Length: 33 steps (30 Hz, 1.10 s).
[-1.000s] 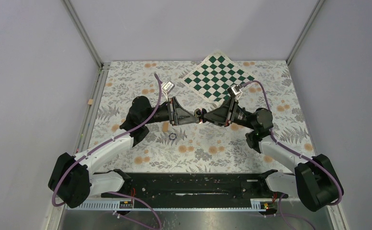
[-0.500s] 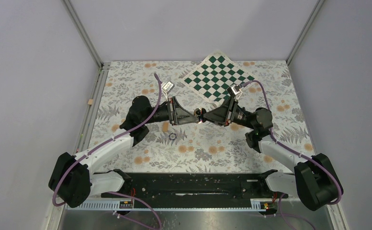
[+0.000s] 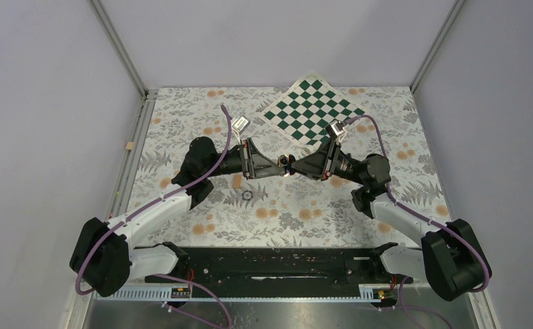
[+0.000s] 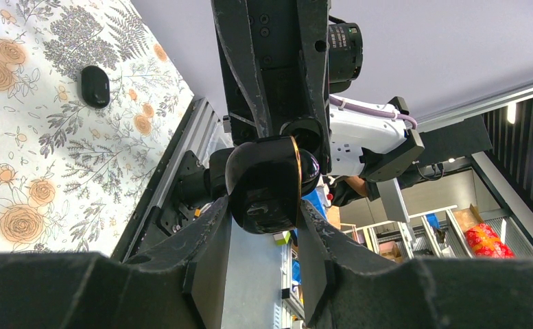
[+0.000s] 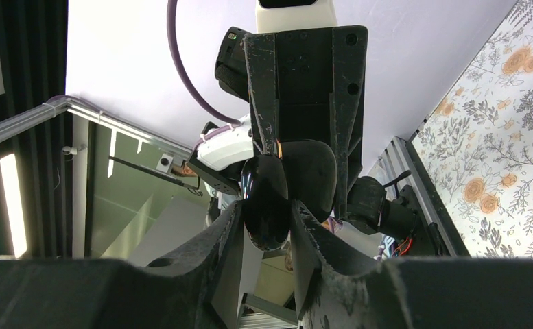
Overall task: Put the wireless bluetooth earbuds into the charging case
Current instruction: Pass from the left arm to the right, then pick up the right earbud from the center of the board.
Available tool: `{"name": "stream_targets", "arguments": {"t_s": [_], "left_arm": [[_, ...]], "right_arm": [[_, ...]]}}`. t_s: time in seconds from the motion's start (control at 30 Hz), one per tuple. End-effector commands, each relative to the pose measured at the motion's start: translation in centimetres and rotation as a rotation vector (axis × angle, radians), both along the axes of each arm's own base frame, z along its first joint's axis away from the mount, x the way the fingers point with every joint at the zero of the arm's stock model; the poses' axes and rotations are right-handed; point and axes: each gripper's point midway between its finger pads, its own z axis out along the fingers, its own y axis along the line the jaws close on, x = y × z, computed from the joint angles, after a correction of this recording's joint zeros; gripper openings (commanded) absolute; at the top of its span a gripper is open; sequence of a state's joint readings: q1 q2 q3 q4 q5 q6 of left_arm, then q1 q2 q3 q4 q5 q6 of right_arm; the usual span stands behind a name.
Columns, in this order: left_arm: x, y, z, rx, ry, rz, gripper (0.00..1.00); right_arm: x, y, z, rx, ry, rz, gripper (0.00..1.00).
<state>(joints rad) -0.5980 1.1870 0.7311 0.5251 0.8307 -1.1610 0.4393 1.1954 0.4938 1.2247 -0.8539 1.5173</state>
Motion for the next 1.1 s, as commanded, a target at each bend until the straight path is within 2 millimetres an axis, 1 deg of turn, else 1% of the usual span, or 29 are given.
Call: {"name": "stream_targets", "arguments": {"t_s": [0.0,0.03,0.07,0.13,0.27,0.3,0.5,0.6,0.67,0.73,0.83,0.87,0.9,0.97,1.03,1.07], "left_arm": [[-0.3,-0.4,1.9,-0.043,-0.065,-0.033,0.0],[-0.3,-0.4,1.9,-0.04,-0.062,-0.034,0.03],[-0.3,-0.5,1.8,-0.037,-0.058,-0.035,0.1],[0.0,-0.5,1.6,-0.026,-0.051,-0.03,0.26],[0.3,-0.3,1.4,-0.002,-0.057,-0.016,0.53],[0.4,-0.2,1.2,0.012,-0.051,-0.01,0.62],[1.1,0.5,0.3,0.093,-0.063,0.045,0.98],[1.4,1.0,-0.1,0.133,-0.062,0.067,0.99],[1.9,1.9,-0.5,0.176,-0.078,0.093,0.99],[2.7,3.2,-0.5,0.218,-0.109,0.144,0.99],[4.3,5.7,-1.5,0.318,-0.14,0.26,0.99],[5.0,6.5,-1.7,0.355,-0.154,0.309,0.99],[5.6,7.1,-2.3,0.4,-0.16,0.35,0.99],[7.3,8.6,-4.1,0.503,-0.162,0.464,0.99],[8.7,9.8,-6.5,0.627,-0.138,0.563,0.99],[9.1,10.0,-7.6,0.689,-0.141,0.588,0.99]], "right_arm": [[-0.4,0.3,1.1,0.005,-0.066,0.005,0.0],[-0.4,0.3,1.1,0.001,-0.068,0.002,0.0],[-0.4,0.3,1.0,-0.004,-0.068,0.001,0.0],[-0.4,0.3,0.7,-0.018,-0.067,-0.001,0.0],[-0.5,0.2,0.2,-0.045,-0.062,-0.009,0.0],[-0.5,0.2,0.0,-0.054,-0.057,-0.012,0.0],[-0.4,0.2,-0.8,-0.087,-0.045,-0.018,0.0],[-0.3,0.1,-1.4,-0.107,-0.031,-0.023,0.0],[-0.1,-0.1,-2.1,-0.134,-0.015,-0.032,0.0],[0.4,-0.8,-3.2,-0.174,0.009,-0.061,0.0],[0.9,-2.2,-5.0,-0.269,0.032,-0.116,0.0],[1.1,-2.6,-5.9,-0.315,0.042,-0.133,0.0],[1.1,-3.1,-6.5,-0.357,0.043,-0.148,0.0],[1.1,-4.0,-7.5,-0.416,0.056,-0.175,0.0],[1.3,-4.8,-8.3,-0.447,0.081,-0.196,0.0],[1.4,-5.2,-8.8,-0.456,0.098,-0.205,0.0]]}}
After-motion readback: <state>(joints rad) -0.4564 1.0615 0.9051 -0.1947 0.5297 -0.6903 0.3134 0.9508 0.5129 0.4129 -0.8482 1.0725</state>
